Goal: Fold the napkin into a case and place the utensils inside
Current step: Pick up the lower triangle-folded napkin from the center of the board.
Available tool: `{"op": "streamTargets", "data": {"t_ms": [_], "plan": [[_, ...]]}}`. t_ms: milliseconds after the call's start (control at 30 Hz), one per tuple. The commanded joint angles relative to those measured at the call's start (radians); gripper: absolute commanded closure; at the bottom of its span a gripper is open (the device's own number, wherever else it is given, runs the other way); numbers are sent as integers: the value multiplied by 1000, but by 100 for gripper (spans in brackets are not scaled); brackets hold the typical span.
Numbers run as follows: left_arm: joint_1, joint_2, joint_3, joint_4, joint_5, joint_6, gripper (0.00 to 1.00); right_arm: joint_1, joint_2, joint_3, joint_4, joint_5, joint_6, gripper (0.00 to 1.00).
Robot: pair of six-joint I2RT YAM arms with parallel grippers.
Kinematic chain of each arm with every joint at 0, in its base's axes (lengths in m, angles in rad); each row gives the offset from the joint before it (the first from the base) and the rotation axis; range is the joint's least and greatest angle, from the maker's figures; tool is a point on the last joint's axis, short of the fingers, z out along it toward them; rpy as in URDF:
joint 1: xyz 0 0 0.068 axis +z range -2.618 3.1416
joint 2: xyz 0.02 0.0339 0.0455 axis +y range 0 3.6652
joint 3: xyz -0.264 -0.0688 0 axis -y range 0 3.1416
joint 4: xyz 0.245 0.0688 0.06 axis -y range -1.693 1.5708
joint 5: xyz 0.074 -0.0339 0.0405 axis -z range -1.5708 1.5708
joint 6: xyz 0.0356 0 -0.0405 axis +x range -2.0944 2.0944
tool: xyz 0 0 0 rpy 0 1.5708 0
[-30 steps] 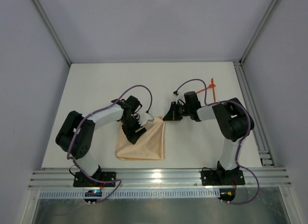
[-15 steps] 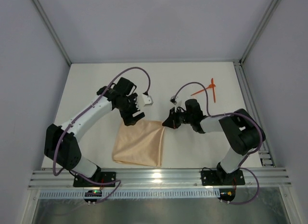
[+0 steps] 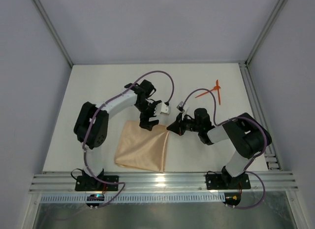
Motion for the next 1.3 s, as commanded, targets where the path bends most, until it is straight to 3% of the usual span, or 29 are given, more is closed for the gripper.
{"op": "streamTargets", "data": {"t_ms": [0,100,367,533,700,900,1067,1267], "plan": [[-3,144,115,103,157,13,10,5,-12,-16,188,-45,-70,97],[-7,208,166,29,229,82,9,12,-22,-39,234,-73,-79,97],[-37,265,173,31,275,32,13,38,-40,-73,306,-119,-142,97],[-53,279,143,-121,287,154,34,38,-40,-79,324,-108,-146,97],[-55,271,91,-108,272,113,48,39,-57,-96,350,-110,-148,97],[-53,325,150,-83,240,64,67,39,-87,-122,355,-96,-178,97],[-47,324,189,-94,212,84,100,35,-97,-131,332,-67,-200,97],[-49,316,235,-7,42,-36,100,21,-80,-88,289,-55,-180,97]]}}
